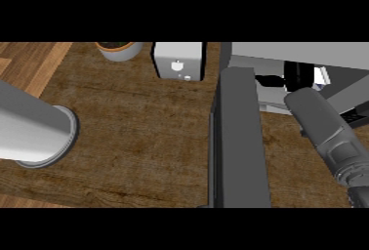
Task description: Pick up the milk, place it into the microwave and close the microwave
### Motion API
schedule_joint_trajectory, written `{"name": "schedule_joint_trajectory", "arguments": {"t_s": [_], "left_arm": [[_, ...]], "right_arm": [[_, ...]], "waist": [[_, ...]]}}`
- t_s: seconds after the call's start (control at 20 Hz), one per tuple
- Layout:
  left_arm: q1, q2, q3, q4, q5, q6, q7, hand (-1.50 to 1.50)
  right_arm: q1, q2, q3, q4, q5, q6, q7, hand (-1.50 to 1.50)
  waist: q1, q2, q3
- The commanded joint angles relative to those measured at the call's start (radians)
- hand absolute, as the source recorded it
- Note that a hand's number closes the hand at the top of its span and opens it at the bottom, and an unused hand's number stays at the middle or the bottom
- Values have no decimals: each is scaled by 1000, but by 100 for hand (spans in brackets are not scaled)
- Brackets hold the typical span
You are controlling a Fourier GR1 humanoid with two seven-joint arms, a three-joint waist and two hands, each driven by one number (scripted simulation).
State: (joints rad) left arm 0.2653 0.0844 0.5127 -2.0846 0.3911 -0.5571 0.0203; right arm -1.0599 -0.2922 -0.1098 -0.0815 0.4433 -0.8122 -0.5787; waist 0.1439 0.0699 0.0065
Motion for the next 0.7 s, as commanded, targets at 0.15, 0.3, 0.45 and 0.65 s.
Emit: {"name": "schedule_joint_trajectory", "arguments": {"t_s": [0.15,0.3,0.45,0.65], "left_arm": [[-32,13,-44,33,-30,-32,-2,-150],[-31,41,-35,61,-5,-75,-19,-150],[-16,5,-90,45,-24,-90,-15,-150],[-10,-2,-133,35,-23,-125,-14,-150]], "right_arm": [[6,24,-25,-25,-28,115,-93,-150],[-10,44,-53,-20,-58,185,-92,-150],[3,75,-97,-43,-105,229,-143,-150],[21,82,-141,-46,-153,331,-191,-150]], "waist": [[-20,-3,1],[-13,-8,-1],[-26,-15,0],[-37,-22,0]]}}
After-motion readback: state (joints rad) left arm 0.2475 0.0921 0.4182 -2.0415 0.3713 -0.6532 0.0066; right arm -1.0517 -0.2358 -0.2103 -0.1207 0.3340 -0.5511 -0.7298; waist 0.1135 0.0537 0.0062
